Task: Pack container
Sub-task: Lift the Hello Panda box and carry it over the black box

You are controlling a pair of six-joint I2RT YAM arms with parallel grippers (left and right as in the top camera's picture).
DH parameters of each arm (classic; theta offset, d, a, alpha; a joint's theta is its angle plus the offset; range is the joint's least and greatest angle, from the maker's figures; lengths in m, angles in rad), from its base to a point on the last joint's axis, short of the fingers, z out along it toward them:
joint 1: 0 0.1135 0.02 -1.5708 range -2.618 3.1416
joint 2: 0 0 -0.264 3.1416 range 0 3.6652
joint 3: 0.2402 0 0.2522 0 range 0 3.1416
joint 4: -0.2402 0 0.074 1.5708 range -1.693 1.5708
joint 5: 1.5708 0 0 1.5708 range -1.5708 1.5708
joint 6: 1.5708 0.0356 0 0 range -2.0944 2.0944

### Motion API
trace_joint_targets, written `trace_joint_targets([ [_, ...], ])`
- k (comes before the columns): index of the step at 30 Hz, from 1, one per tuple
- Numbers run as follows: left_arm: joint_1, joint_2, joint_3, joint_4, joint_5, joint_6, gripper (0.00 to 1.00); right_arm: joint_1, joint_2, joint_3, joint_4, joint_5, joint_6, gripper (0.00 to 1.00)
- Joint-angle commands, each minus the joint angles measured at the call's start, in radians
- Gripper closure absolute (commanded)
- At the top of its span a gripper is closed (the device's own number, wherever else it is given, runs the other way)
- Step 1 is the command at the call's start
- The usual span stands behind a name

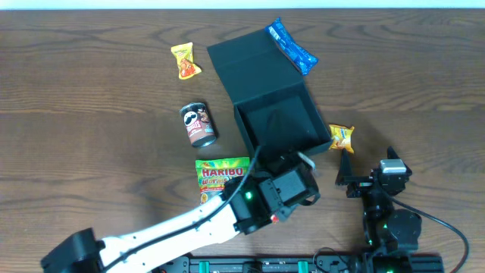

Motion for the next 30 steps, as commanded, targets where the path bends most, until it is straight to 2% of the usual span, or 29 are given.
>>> trace_joint_targets([
  [1,0.011,-0.039,0.022,0.012,-0.193,-0.255,0.42,-0.007,-0.003,-0.002,-0.005,0.000,0.000,0.01],
  [5,0.014,-0.042,0.022,0.085,-0.282,-0.403,0.41,-0.007,-0.003,-0.002,-0.005,0.000,0.000,0.01],
  [13,0.026,-0.042,0.022,0.261,-0.493,-0.598,0.45,-0.007,-0.003,-0.002,-0.005,0.000,0.000,0.01],
  [17,0.068,-0.034,0.022,0.288,-0.503,-0.720,0.44,-0.007,-0.003,-0.002,-0.005,0.000,0.000,0.01],
  [20,0.108,-0.010,0.022,0.319,-0.502,-0.755,0.43,-0.007,-0.003,-0.002,-0.005,0.000,0.000,0.01],
  [25,0.174,0.068,0.022,0.404,-0.483,-0.755,0.43,-0.007,-0.003,-0.002,-0.005,0.000,0.000,0.01],
  [30,0.227,0.137,0.022,0.427,-0.422,-0.755,0.43,-0.007,-0.003,-0.002,-0.005,0.000,0.000,0.01],
])
